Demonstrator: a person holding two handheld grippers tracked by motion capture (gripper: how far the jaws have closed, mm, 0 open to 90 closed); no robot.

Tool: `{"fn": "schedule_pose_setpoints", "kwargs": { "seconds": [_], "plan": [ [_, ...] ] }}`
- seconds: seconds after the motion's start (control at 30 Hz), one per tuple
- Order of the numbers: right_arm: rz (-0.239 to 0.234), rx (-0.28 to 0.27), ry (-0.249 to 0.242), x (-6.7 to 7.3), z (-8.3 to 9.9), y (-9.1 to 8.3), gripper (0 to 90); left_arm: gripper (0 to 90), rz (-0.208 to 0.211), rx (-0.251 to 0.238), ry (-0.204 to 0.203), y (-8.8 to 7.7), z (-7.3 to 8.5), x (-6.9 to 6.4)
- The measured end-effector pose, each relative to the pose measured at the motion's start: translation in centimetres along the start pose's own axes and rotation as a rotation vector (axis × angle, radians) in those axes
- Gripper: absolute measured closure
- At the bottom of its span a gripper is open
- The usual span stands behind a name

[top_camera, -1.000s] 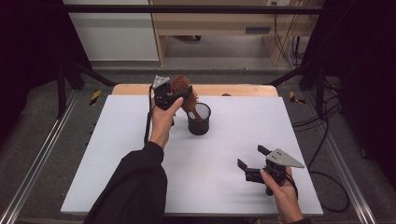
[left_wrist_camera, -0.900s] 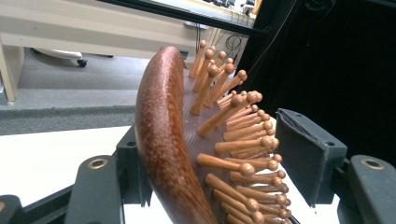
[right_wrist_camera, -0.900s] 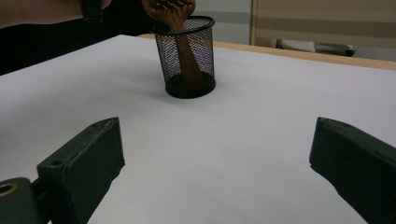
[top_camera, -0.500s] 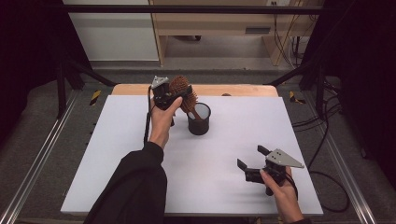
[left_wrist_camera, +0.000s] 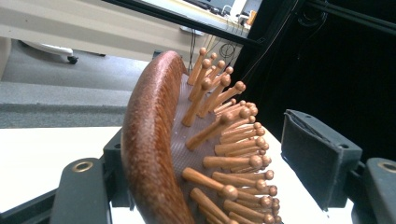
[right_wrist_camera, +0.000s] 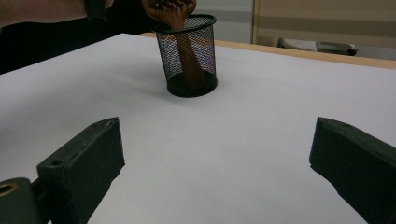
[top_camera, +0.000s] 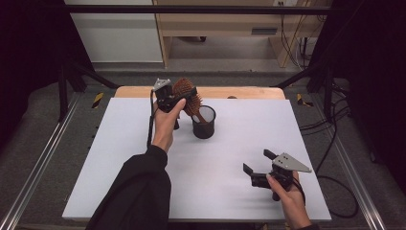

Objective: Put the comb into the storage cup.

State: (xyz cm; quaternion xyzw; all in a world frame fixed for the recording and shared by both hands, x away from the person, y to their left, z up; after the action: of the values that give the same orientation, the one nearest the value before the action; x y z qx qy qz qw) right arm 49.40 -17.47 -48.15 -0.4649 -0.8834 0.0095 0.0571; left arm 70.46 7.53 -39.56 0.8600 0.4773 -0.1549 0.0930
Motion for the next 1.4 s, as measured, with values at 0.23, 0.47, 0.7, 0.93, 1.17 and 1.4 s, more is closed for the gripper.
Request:
{"fn": "schedule_pose_setpoints", "kwargs": {
  "seconds": [0.23,0.47,0.7,0.93,1.17,1.4],
  "plan": [
    [-0.003,0.001,0.001,0.05,0.02,0.01,3.6,20.9,0.002,-0.004,-0.003,0.00,0.10,-0.05],
    [-0.003,0.002,0.002,0.08,0.03,0.02,3.6,15.2,-0.009,-0.015,0.007,-0.04,-0.07,0.11],
    [-0.006,0.005,0.001,0.11,0.07,0.04,3.6,9.1,-0.013,-0.004,0.023,0.04,0.18,-0.08],
    [-0.007,0.006,0.001,0.16,0.10,0.07,3.6,4.5,-0.015,0.000,0.046,0.04,0.25,-0.34],
    [-0.007,0.005,0.001,0.20,0.09,0.11,3.6,3.7,-0.020,-0.004,0.050,-0.03,0.15,-0.34],
    [-0.008,0.005,0.000,0.22,0.10,0.11,3.6,3.8,-0.030,-0.015,0.066,-0.29,0.10,-0.45]
  ]
}}
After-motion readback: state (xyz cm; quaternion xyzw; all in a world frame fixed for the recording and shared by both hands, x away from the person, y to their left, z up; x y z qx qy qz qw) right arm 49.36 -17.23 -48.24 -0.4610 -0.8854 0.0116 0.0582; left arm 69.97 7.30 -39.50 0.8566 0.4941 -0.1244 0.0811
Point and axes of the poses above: each handheld gripper's, and its own axes: y roughly forward along the jaws, z roughly out of its underside, x roughly to its left, the point moved 9 cm from there along y, roughly forward along the jaws, and after that the axes turned 13 degrees about -x, right-handed, at the moved point
